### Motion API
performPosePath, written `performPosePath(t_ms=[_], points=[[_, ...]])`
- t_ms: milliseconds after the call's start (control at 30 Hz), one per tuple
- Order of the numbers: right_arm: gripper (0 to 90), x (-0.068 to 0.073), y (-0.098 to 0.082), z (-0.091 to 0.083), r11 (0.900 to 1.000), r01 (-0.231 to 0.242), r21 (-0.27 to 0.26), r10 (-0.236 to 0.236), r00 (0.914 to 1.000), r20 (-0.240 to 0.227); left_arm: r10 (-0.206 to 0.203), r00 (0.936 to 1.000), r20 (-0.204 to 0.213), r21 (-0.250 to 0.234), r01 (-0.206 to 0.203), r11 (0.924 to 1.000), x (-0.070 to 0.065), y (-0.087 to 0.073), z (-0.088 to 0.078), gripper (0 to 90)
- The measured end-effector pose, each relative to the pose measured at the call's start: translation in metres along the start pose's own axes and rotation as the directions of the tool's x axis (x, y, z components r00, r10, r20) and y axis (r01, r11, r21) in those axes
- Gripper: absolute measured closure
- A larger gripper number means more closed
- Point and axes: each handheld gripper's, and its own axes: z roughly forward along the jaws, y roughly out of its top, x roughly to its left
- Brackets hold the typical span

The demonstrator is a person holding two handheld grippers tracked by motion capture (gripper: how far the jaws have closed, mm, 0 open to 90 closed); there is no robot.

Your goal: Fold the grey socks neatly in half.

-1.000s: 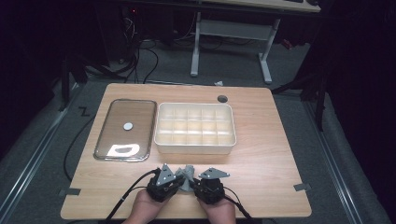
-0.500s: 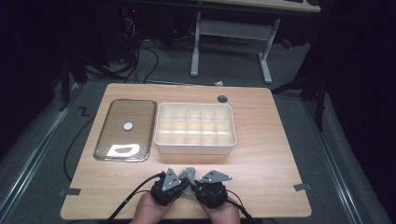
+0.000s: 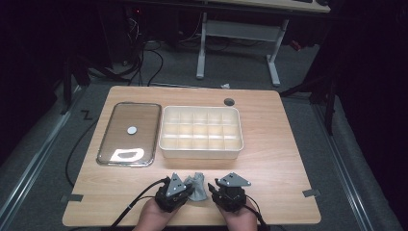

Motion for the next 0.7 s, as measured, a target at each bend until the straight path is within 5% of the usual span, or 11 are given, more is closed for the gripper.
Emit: performPosePath(t_ms=[167,367,700], points=[[77.7,0.008,-0.002,0.007,0.999,0.022,0.032,-0.023,0.9995,0.021,0.001,1.0000,0.000,0.000,-0.001,1.0000,0.000,0.000,0.000,80.2],[87.1,0.011,-0.006,0.012,0.997,0.041,0.069,-0.040,0.9991,-0.013,0.001,1.0000,0.001,0.000,-0.001,1.0000,0.000,0.000,0.000,80.5],[89.2,0.017,-0.008,0.018,0.997,0.033,0.067,-0.029,0.9971,-0.071,-0.002,1.0000,0.005,0.001,0.002,1.0000,0.000,0.000,0.000,80.5]])
